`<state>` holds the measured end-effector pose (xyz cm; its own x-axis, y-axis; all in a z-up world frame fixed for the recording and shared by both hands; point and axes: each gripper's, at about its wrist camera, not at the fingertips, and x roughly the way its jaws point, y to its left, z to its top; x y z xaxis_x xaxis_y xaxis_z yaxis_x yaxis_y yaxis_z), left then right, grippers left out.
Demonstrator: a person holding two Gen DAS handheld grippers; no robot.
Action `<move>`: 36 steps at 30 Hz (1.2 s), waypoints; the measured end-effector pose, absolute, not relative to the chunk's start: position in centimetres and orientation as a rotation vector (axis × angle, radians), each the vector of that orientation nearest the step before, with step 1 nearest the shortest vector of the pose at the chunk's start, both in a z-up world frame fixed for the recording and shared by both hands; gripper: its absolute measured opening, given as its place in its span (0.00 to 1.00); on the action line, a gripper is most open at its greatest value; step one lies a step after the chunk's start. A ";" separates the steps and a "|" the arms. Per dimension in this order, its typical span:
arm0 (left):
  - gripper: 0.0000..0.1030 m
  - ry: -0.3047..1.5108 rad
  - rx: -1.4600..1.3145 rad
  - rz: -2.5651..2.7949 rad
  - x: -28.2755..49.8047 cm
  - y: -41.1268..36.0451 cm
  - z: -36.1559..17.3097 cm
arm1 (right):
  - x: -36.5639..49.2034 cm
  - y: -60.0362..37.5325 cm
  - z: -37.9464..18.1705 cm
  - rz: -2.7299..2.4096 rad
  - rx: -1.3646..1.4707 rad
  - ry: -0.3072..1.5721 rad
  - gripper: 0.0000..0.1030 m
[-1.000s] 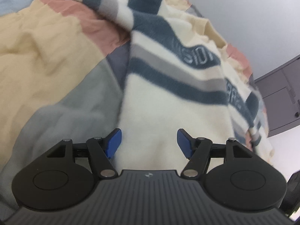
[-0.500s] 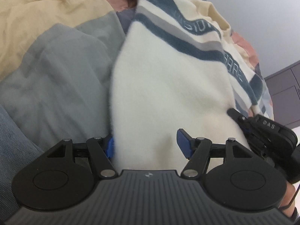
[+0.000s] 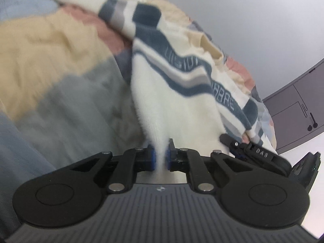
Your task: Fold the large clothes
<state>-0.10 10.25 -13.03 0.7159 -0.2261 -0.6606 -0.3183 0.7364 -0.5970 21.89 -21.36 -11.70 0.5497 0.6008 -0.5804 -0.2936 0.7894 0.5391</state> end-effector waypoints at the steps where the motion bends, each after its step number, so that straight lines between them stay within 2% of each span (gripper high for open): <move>1: 0.11 0.783 -0.748 0.066 -0.3 11.0 -12.4 | 21.7 -21.4 -11.4 0.559 0.412 0.824 0.17; 10: 0.08 0.808 -0.665 0.163 -1.1 15.5 -10.6 | 21.3 -23.4 -10.5 0.498 0.466 0.795 0.17; 21: 0.10 0.801 -0.546 0.181 -1.8 14.8 -9.2 | 20.7 -23.6 -9.7 0.457 0.393 0.763 0.17; 29: 0.10 0.748 -0.474 0.068 2.8 11.4 -6.2 | 20.7 -23.5 -9.5 0.397 0.324 0.745 0.17; 33: 0.20 0.705 -0.423 0.004 5.7 9.1 -4.4 | 21.1 -23.7 -9.6 0.369 0.308 0.740 0.17; 34: 0.23 0.707 -0.412 -0.013 6.4 8.5 -4.2 | 21.2 -23.7 -9.6 0.364 0.308 0.741 0.19; 35: 0.23 0.711 -0.399 -0.033 7.4 7.8 -4.3 | 21.4 -23.8 -9.7 0.352 0.308 0.742 0.39; 36: 0.24 0.713 -0.383 -0.046 8.2 7.1 -4.6 | 21.5 -23.8 -9.8 0.337 0.310 0.741 0.50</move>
